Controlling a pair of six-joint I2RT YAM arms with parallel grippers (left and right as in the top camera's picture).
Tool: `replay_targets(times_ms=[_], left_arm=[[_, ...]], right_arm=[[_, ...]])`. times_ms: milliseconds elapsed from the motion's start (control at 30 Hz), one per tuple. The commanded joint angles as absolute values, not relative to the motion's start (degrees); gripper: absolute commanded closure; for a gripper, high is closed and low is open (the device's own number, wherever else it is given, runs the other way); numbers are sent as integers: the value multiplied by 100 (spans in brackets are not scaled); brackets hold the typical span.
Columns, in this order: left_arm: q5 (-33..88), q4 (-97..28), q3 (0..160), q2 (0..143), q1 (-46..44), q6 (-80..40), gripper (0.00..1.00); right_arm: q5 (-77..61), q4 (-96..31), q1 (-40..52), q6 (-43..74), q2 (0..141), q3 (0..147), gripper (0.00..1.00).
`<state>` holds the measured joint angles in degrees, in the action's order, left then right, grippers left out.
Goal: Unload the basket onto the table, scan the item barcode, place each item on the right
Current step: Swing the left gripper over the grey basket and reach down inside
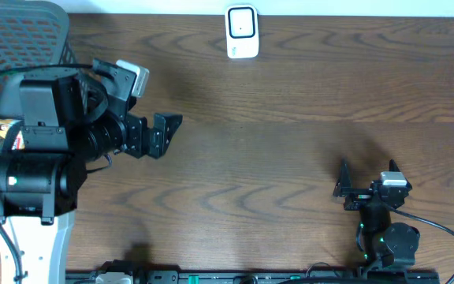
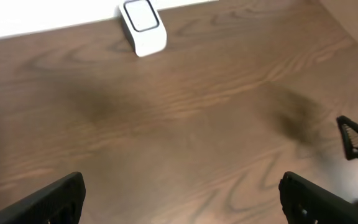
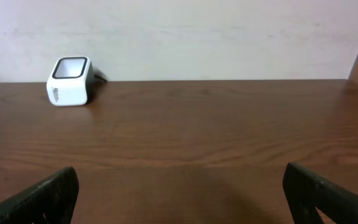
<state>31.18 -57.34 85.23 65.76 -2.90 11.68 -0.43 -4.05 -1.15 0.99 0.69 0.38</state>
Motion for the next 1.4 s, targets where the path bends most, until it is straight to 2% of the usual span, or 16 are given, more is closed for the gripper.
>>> replay_targets(times_ms=[0, 100, 333, 533, 767, 933, 1233, 1367], left_arm=[[2532, -5553, 8871, 6613, -217, 1208, 2], [1809, -5618, 9343, 6858, 64, 1168, 3], [1431, -5892, 10820, 7975, 1282, 674, 2], [327, -5745, 10910, 8508, 2307, 464, 2], [285, -5800, 10899, 8816, 3151, 464, 3], [-528, -5927, 10899, 9118, 3527, 462, 3], [-508, -6169, 10899, 9843, 3728, 794, 2], [-932, -6324, 10897, 10320, 3721, 856, 2]], right_arm=[[-36, -434, -71, 54, 38, 32, 1], [-36, -434, -71, 54, 38, 32, 1], [-36, -434, -71, 56, 38, 32, 1], [-36, -434, -71, 54, 38, 32, 1], [-36, -434, -71, 56, 38, 32, 1], [-36, -434, -71, 56, 38, 32, 1], [-36, -434, -71, 56, 38, 32, 1], [-36, -434, -71, 56, 38, 32, 1]])
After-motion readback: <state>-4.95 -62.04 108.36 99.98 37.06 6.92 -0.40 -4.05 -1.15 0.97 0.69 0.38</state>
